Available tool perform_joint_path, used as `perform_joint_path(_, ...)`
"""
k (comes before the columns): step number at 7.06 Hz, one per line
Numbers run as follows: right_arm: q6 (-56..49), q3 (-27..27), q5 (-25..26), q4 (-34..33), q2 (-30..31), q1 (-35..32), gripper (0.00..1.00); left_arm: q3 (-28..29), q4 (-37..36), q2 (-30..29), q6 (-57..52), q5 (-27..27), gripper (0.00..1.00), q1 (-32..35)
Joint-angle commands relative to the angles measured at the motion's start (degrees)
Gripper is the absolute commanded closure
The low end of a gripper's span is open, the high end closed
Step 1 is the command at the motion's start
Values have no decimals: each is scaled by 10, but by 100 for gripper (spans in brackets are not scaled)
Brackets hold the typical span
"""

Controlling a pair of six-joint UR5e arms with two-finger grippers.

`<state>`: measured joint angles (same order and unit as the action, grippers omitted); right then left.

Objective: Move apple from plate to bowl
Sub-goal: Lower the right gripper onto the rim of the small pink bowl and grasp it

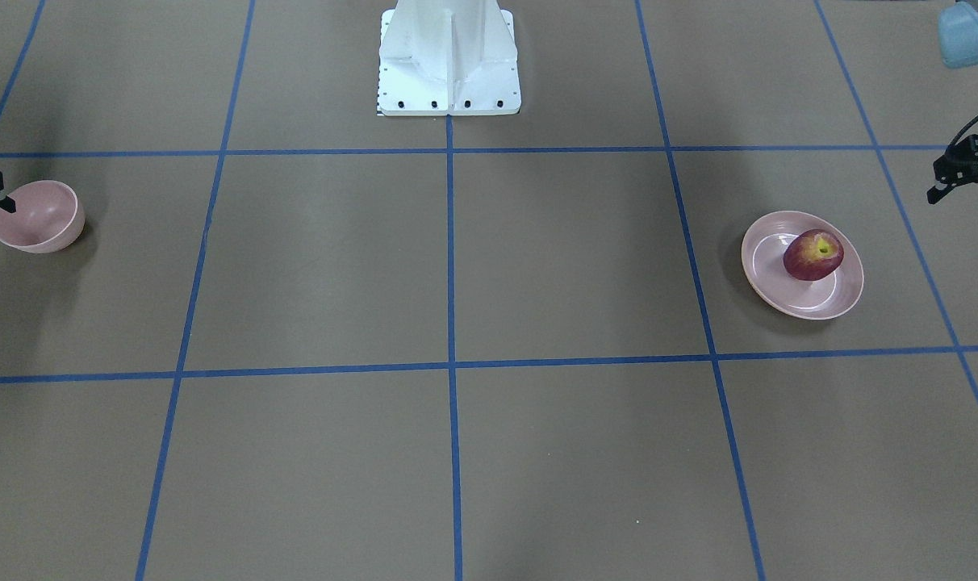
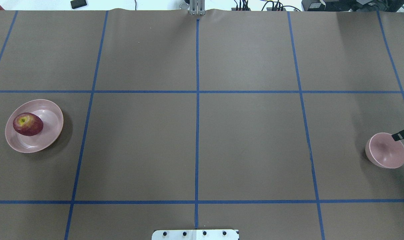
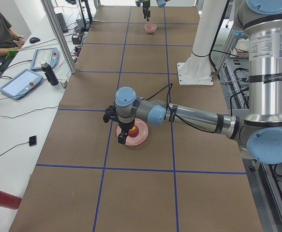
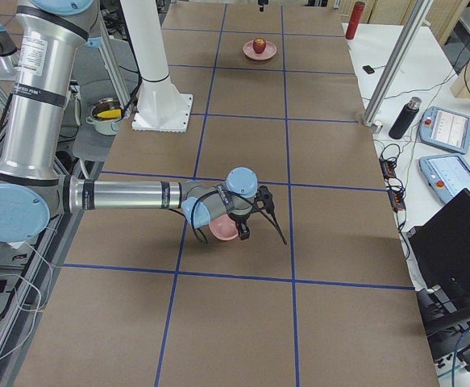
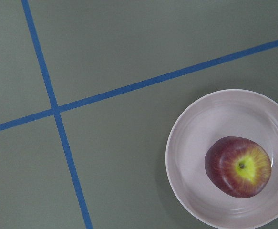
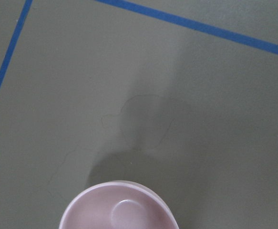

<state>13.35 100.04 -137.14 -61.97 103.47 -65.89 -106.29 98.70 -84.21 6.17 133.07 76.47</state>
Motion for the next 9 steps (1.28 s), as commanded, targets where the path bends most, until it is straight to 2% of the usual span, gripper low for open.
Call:
perform_joint_path(1, 11, -16, 47, 4, -2, 45, 10, -1, 0, -1, 3, 0, 2, 0)
perform_joint_path(2, 5, -39, 43, 8, -2, 46, 11, 0, 0, -3, 3, 0, 2, 0)
perform_joint_path(3, 5, -49, 41, 22, -3, 46, 24, 1, 0, -3, 3, 0, 2, 0)
perform_joint_path(4, 11, -52, 25, 22, -2, 46, 99, 0, 0, -3, 5, 0, 2, 0)
perform_joint_path(5, 12, -57, -4, 22, -2, 46, 100, -1, 1, -3, 13, 0, 2, 0)
perform_joint_path(7, 12, -53, -7, 23, -2, 45, 100, -1, 1, -3, 16, 0, 2, 0)
perform_joint_path(8, 12, -32, -14, 19, -3, 40, 100, -1, 1, -3, 16, 0, 2, 0)
perform_joint_path(9, 13, 3, -28, -3, -6, 3, 100, -1, 0, -3, 16, 0, 2, 0)
